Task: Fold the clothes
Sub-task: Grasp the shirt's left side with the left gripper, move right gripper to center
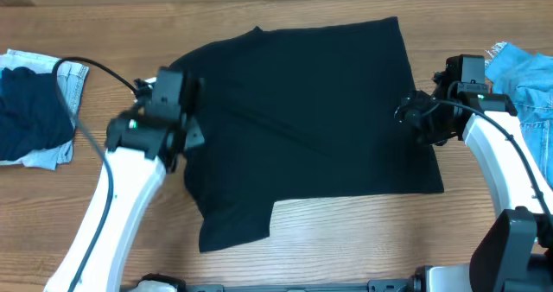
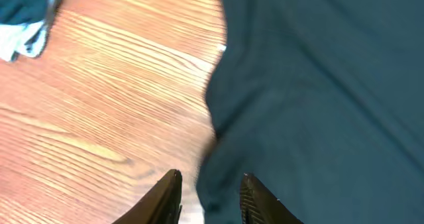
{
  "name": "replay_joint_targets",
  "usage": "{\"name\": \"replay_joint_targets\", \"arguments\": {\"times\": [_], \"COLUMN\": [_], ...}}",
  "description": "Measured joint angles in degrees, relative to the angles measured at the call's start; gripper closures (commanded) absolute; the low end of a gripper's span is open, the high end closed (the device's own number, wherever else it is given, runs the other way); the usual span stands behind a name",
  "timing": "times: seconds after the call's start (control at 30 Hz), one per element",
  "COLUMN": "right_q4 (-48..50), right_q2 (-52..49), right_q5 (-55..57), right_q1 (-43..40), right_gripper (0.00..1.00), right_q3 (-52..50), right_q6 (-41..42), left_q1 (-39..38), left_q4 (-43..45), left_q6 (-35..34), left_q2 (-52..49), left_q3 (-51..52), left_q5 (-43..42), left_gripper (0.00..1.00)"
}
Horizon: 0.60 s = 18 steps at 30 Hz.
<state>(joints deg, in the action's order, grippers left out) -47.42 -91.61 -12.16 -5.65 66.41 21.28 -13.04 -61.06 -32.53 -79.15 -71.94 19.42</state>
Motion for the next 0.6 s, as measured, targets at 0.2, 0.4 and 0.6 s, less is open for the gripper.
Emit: {"name": "replay_joint_targets", "arguments": {"times": [0.2, 0.4, 0.6], "right_q4": [0.22, 0.00, 1.33], "right_q2": [0.00, 0.00, 0.00], "right_q5": [-3.02, -9.01, -24.22], "right_q1": [0.00, 0.04, 11.37], "right_gripper": [0.25, 0.67, 0.80], "right_q3": [0.00, 0.00, 0.00], "right_q6": [-0.33, -4.00, -12.46], "left_q1": [6.10, 6.67, 6.84], "left_q4": [20.00, 31.12, 36.74], "left_q6": [4.63, 7.72, 8.20], "left_q2": [-16.22, -27.78, -33.29], "left_q3": [0.04, 0.11, 0.17], "left_q5": [-6.12, -15.98, -17.97], "left_gripper": [0.93, 0.96, 0.96]}}
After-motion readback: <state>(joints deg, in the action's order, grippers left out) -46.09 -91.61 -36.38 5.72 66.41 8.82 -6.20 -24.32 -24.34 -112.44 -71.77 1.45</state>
